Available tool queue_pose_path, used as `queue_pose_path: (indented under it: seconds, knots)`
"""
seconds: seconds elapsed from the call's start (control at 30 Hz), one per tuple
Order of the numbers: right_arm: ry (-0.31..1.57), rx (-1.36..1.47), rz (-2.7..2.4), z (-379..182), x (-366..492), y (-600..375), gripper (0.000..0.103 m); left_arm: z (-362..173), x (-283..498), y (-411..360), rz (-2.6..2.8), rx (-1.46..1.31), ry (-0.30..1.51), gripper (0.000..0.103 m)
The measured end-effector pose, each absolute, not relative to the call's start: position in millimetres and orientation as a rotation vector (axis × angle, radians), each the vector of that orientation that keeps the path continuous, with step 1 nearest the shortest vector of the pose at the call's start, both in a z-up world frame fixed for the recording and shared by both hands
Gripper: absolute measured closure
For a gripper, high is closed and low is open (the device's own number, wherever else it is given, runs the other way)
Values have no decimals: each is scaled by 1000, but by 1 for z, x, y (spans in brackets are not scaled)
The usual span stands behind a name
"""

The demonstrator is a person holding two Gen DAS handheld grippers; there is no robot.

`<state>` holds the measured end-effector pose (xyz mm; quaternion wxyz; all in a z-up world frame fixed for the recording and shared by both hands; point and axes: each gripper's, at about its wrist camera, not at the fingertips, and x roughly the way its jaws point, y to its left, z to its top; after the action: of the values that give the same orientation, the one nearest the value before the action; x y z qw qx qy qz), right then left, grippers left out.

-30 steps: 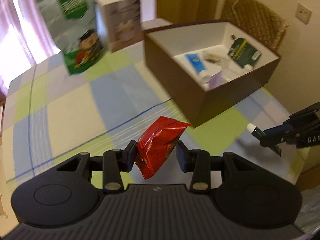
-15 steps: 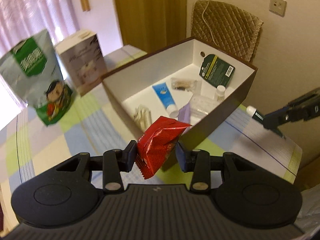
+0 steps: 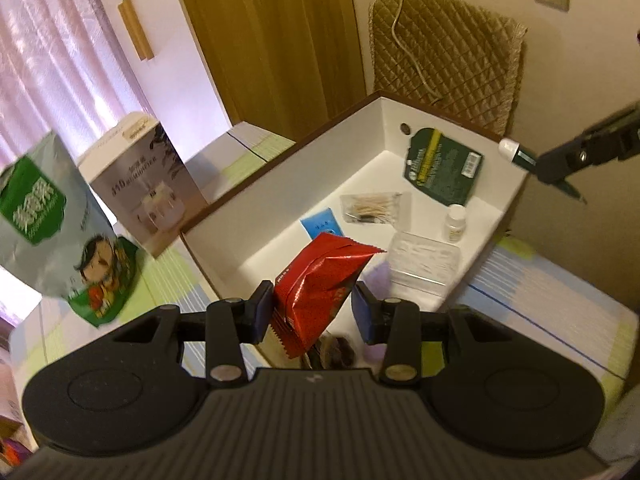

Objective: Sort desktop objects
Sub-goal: 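Lift and carry the red candy and green lip balm with both grippers into the box, then open the left gripper to drop the red candy while the right releases the lip balm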

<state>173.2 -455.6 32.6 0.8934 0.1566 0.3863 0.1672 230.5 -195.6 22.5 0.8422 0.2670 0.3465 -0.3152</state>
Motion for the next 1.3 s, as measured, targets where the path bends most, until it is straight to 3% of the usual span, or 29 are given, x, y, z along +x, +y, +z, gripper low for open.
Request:
queue_pose_path:
  seconds: [0.5,0.9,1.0,1.3]
  knots:
    - [897,134,324,-9,283,-454,83,-33,322,-255,-584,638,848,66]
    - [955,107,317,-36,317,-454,83,-76,368,-275,-533,631,911,65]
    - [960,100,319,-38,323,-454,83,-82,374,-277,-521,626,914,59]
    - [965,37,313,-43,338,-451,83,-80,377,-269,-504,601,948,57]
